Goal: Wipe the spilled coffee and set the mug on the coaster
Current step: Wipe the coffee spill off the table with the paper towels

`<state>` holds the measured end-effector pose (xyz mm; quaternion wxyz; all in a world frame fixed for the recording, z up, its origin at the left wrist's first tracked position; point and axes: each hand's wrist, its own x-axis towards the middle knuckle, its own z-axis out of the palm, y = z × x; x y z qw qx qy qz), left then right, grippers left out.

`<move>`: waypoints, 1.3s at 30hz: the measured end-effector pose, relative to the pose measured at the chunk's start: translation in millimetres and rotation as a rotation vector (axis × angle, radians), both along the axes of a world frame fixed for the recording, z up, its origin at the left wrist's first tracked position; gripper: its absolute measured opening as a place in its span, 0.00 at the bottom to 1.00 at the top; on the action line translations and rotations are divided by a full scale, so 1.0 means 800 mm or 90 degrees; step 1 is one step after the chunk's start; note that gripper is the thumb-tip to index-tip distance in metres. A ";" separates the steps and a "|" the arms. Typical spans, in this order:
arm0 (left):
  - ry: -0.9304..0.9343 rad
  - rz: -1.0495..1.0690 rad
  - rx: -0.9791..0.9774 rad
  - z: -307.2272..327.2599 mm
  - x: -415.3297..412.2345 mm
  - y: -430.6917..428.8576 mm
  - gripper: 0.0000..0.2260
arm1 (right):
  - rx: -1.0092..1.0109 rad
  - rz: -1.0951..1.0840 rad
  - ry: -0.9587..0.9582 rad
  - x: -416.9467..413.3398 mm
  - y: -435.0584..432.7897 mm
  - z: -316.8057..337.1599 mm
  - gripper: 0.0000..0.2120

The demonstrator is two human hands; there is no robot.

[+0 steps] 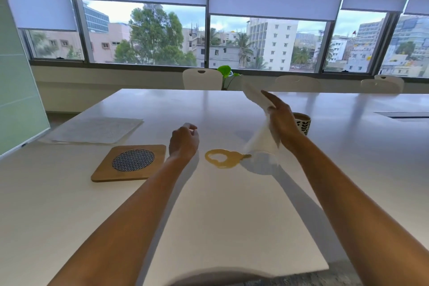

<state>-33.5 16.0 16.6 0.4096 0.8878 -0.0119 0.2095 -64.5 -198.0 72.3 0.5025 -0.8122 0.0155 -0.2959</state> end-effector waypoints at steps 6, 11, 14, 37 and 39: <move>0.033 0.008 0.230 -0.034 0.014 0.022 0.13 | -0.261 0.021 0.198 0.016 -0.010 -0.079 0.24; 0.046 -0.003 0.304 -0.053 0.024 0.035 0.15 | -0.301 0.032 0.311 0.022 -0.012 -0.122 0.23; 0.066 -0.021 0.334 -0.058 0.030 0.038 0.16 | -0.367 0.001 0.316 0.032 -0.014 -0.129 0.24; 0.109 -0.044 0.349 -0.068 0.038 0.038 0.25 | -0.472 0.253 0.231 0.065 0.091 -0.133 0.20; 0.115 -0.048 0.342 -0.067 0.037 0.038 0.25 | -0.495 0.308 0.224 0.057 0.090 -0.133 0.20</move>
